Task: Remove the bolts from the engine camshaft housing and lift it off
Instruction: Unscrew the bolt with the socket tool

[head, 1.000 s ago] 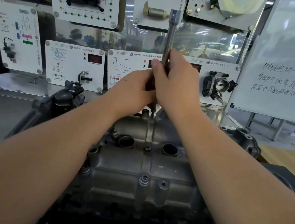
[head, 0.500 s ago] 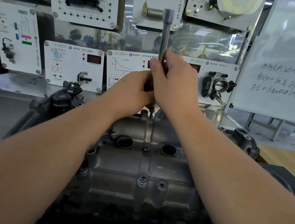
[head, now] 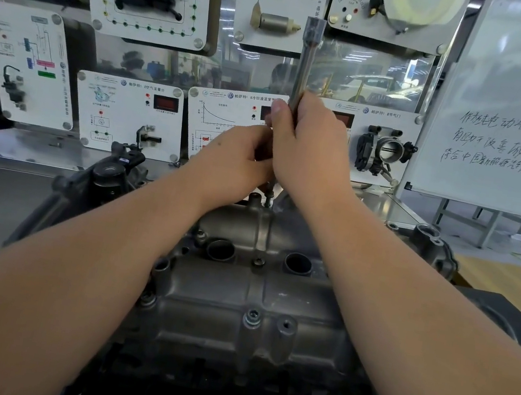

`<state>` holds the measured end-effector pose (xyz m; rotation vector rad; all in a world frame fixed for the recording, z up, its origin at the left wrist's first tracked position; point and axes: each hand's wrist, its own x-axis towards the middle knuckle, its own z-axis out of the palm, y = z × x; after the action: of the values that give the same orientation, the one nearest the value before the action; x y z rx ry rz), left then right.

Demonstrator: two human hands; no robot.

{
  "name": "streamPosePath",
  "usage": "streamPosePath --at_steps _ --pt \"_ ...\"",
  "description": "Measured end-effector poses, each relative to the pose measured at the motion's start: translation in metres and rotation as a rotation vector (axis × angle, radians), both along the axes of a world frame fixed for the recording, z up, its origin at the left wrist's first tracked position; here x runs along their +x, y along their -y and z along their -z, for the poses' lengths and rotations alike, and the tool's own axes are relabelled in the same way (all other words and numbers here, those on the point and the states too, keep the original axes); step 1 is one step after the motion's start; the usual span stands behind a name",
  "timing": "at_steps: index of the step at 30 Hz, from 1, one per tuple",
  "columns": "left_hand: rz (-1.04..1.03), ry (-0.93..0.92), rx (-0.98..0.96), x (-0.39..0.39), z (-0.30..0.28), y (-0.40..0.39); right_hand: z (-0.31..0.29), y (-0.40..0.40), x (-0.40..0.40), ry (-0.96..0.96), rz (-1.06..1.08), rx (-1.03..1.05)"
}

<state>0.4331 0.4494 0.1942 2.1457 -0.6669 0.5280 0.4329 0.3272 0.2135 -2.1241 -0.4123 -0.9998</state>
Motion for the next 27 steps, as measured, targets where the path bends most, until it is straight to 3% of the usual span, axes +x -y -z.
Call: streamPosePath --at_steps 6,11,16,21,27 --pt "-0.022 0.004 0.027 0.0006 0.0003 -0.0002 -0.0011 0.0007 0.0009 -0.047 -0.084 0.064" --pt "-0.027 0.024 0.032 0.0015 -0.0010 0.0001 -0.0004 0.0038 -0.0037 0.033 -0.029 0.001" --pt "-0.024 -0.002 0.009 0.0000 0.0010 0.0006 -0.0021 0.0040 -0.0028 -0.004 0.024 -0.062" --pt "-0.017 -0.002 0.050 0.0002 -0.0001 0.0007 -0.0004 0.0032 -0.0058 0.002 -0.099 -0.005" --pt "-0.016 0.033 0.020 0.0010 -0.0001 -0.0015 0.0006 0.0006 -0.0036 -0.012 -0.008 -0.107"
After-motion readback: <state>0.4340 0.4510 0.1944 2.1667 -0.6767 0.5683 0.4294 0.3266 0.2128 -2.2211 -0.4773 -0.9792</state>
